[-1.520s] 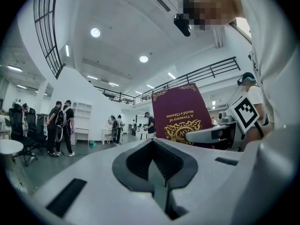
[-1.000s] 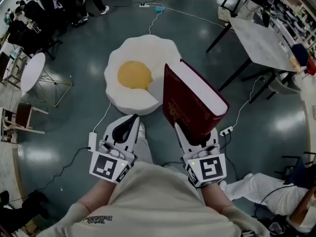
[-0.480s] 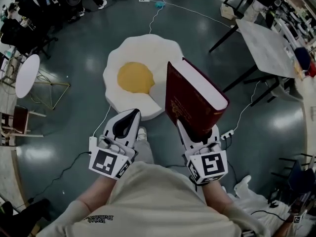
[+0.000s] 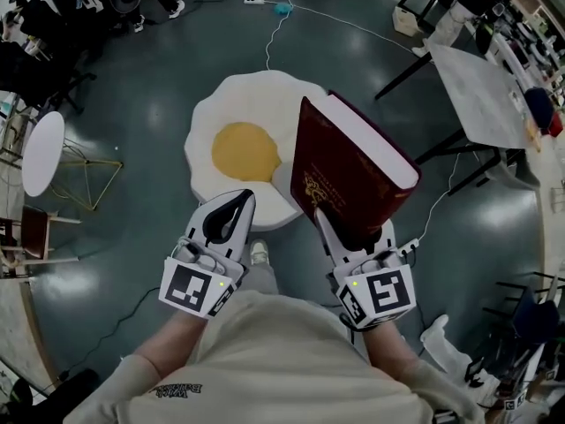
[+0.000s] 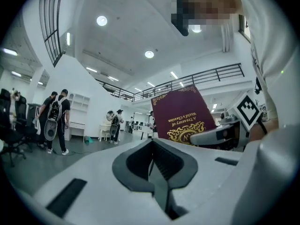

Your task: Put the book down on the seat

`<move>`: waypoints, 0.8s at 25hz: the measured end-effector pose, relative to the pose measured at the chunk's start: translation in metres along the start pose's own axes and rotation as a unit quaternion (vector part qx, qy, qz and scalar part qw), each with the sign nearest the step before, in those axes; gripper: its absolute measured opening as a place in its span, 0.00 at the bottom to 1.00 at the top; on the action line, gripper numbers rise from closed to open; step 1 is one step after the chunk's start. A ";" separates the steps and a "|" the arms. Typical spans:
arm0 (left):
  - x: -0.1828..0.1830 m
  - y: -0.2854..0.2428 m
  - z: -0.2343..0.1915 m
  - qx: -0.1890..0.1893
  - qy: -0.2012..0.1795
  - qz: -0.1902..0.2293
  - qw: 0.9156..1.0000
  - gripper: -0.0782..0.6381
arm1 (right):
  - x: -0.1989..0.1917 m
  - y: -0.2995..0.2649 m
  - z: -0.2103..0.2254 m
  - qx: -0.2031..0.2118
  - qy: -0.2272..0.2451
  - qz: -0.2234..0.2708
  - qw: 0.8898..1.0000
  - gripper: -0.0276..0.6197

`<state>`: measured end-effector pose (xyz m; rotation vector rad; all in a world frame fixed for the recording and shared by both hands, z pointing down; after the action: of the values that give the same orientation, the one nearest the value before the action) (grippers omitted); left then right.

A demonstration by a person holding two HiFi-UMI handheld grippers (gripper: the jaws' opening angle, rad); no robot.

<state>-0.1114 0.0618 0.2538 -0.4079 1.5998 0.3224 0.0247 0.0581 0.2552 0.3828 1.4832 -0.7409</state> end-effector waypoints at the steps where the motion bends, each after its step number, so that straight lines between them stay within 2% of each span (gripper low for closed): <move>1: 0.004 -0.005 -0.007 -0.004 0.007 0.002 1.000 0.12 | 0.005 -0.009 0.000 -0.001 0.001 0.002 1.000 0.39; 12: 0.027 -0.027 -0.076 -0.025 0.008 0.013 1.000 0.12 | 0.041 -0.080 -0.014 -0.012 0.013 0.011 1.000 0.39; 20: 0.033 -0.028 -0.092 -0.016 0.008 0.023 1.000 0.12 | 0.057 -0.094 -0.013 -0.011 0.029 0.015 0.999 0.39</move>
<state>-0.1829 -0.0059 0.2283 -0.3994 1.6242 0.3804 -0.0507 -0.0134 0.2177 0.4129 1.5358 -0.6938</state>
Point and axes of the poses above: the fingertips, and each gripper's own axes: y backward along the fingers, z to its right, x out of its top, the point moved 1 cm from there along y, backward along the fingers, and after that the axes turned 9 degrees about x, right-handed, at the moved point
